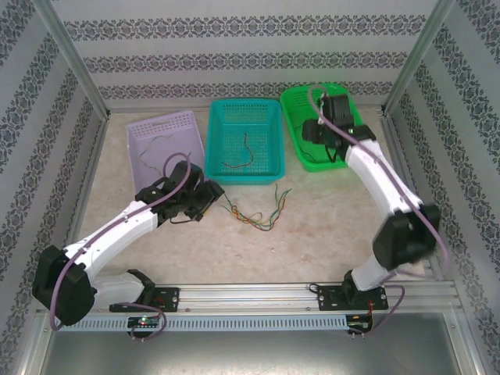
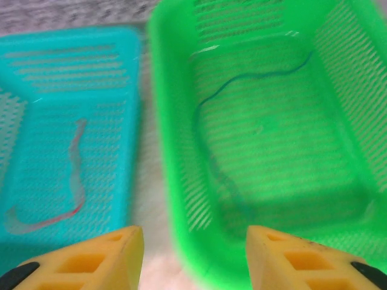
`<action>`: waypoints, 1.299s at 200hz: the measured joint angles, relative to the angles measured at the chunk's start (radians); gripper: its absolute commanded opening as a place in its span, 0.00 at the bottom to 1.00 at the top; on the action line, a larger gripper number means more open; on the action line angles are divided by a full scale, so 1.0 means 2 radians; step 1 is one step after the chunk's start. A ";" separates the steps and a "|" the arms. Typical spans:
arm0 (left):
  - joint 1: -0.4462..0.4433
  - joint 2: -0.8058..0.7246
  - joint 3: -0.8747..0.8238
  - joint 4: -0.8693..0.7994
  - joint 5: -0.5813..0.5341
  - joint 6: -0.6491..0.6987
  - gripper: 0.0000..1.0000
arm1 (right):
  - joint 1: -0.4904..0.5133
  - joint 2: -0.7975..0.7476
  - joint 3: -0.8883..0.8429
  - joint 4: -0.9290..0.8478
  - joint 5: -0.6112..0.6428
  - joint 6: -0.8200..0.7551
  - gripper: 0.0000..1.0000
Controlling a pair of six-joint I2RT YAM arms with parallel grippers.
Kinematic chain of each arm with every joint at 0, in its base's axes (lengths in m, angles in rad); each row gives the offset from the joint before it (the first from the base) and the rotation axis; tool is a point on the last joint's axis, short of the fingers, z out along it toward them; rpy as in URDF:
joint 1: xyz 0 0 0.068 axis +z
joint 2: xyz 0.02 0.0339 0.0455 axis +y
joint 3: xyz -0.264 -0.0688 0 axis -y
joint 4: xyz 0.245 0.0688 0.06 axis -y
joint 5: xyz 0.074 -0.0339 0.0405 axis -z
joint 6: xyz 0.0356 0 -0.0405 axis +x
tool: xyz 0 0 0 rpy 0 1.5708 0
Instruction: Untangle the cables
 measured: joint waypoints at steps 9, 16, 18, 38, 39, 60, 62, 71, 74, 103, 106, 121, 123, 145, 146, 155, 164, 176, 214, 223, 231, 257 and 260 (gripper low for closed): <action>0.000 0.001 -0.025 0.010 0.004 -0.021 0.65 | 0.034 -0.048 -0.051 0.008 -0.005 0.033 0.49; 0.000 0.003 -0.042 0.019 0.006 -0.036 0.66 | 0.058 -0.076 -0.085 0.012 -0.008 0.057 0.49; 0.000 0.005 -0.045 0.022 0.007 -0.039 0.66 | 0.068 -0.085 -0.097 0.015 -0.011 0.068 0.49; -0.002 0.027 -0.063 0.047 0.015 -0.067 0.68 | 0.133 -0.141 -0.197 0.026 -0.026 0.142 0.51; -0.002 0.028 -0.063 0.047 0.015 -0.068 0.68 | 0.134 -0.142 -0.200 0.026 -0.026 0.144 0.51; -0.013 0.067 -0.049 0.074 0.023 -0.074 0.69 | 0.156 -0.178 -0.288 0.026 -0.038 0.214 0.53; -0.014 0.071 -0.047 0.077 0.023 -0.074 0.69 | 0.156 -0.180 -0.295 0.026 -0.039 0.219 0.54; -0.021 0.092 -0.038 0.090 0.027 -0.074 0.69 | 0.155 -0.191 -0.325 0.032 -0.044 0.246 0.54; -0.023 0.097 -0.035 0.094 0.028 -0.074 0.69 | 0.155 -0.193 -0.334 0.035 -0.047 0.252 0.54; -0.046 0.150 -0.024 0.140 0.034 -0.074 0.67 | 0.155 -0.183 -0.376 0.075 -0.077 0.307 0.50; -0.047 0.154 -0.024 0.143 0.034 -0.074 0.67 | 0.155 -0.179 -0.377 0.081 -0.079 0.311 0.49; -0.053 0.167 -0.022 0.152 0.034 -0.074 0.62 | 0.155 -0.155 -0.382 0.114 -0.087 0.332 0.46; -0.054 0.169 -0.021 0.152 0.034 -0.074 0.61 | 0.155 -0.152 -0.383 0.119 -0.088 0.335 0.46; -0.055 0.180 -0.005 0.152 0.031 -0.068 0.49 | 0.145 -0.114 -0.388 0.164 -0.094 0.355 0.42; -0.055 0.180 -0.004 0.152 0.031 -0.067 0.48 | 0.145 -0.112 -0.388 0.165 -0.095 0.355 0.42; -0.055 0.184 0.000 0.154 0.031 -0.062 0.42 | 0.138 -0.093 -0.388 0.181 -0.098 0.362 0.38; -0.056 0.188 0.000 0.158 0.030 -0.061 0.35 | 0.134 -0.075 -0.388 0.194 -0.100 0.364 0.36; -0.056 0.196 0.000 0.161 0.029 -0.058 0.26 | 0.131 -0.055 -0.388 0.203 -0.101 0.365 0.32; -0.056 0.206 -0.010 0.163 0.026 -0.056 0.12 | 0.128 -0.013 -0.388 0.221 -0.101 0.368 0.24; -0.056 0.204 -0.011 0.163 0.024 -0.055 0.10 | 0.126 -0.009 -0.388 0.224 -0.100 0.368 0.24; -0.056 0.199 -0.013 0.163 0.023 -0.054 0.08 | 0.125 -0.009 -0.388 0.226 -0.102 0.369 0.25; -0.056 0.187 -0.019 0.155 0.020 -0.049 0.01 | 0.126 -0.013 -0.387 0.226 -0.104 0.369 0.26; -0.056 0.187 -0.020 0.154 0.020 -0.049 0.00 | 0.126 -0.015 -0.387 0.226 -0.103 0.369 0.26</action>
